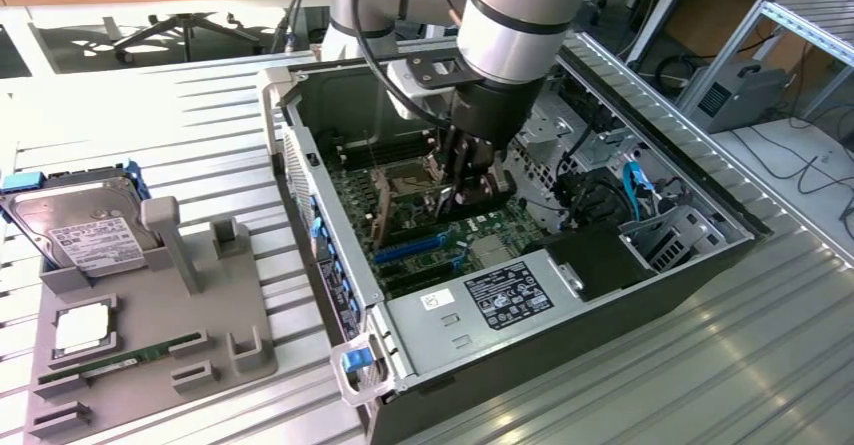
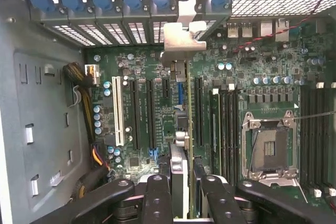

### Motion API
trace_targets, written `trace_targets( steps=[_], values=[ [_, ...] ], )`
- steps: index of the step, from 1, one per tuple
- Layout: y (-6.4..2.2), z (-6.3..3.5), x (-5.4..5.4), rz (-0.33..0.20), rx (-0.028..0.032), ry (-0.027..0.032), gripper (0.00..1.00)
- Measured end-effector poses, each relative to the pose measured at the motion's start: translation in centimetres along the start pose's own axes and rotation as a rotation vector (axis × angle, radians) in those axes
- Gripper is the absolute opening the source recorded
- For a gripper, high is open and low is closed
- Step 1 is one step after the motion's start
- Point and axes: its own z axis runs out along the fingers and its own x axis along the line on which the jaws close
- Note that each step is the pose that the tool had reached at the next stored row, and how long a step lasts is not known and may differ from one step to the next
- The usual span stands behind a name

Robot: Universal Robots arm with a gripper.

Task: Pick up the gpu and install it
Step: 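Insert the gpu into the slot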

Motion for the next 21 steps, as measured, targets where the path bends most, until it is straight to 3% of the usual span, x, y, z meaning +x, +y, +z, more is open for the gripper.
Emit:
trace_targets(
  steps=[1,2,3,4,6,8,17,18,20,21],
  values=[
    [0.04,0.48,-1.01,0.0,0.0006,0.0139,0.27],
    [0.05,0.54,-1.06,0.0,0.0007,0.0169,0.27],
    [0.05,0.54,-1.06,0.0,0.0013,0.0168,0.27],
    [0.05,0.57,-1.06,0.0,0.0154,0.0162,0.27],
    [0.05,0.59,-1.06,-0.001,0.0308,0.0155,0.27],
    [0.04,0.61,-1.06,-0.001,0.0373,0.0151,0.27],
    [0.08,0.61,-1.06,-0.001,0.0375,0.0162,0.27],
    [0.11,0.62,-1.06,-0.001,0.0377,0.0197,0.27],
    [0.16,0.62,-1.05,-0.001,0.0388,0.0371,0.27],
    [0.18,0.63,-1.05,-0.001,0.0392,0.0419,0.27]
  ],
)
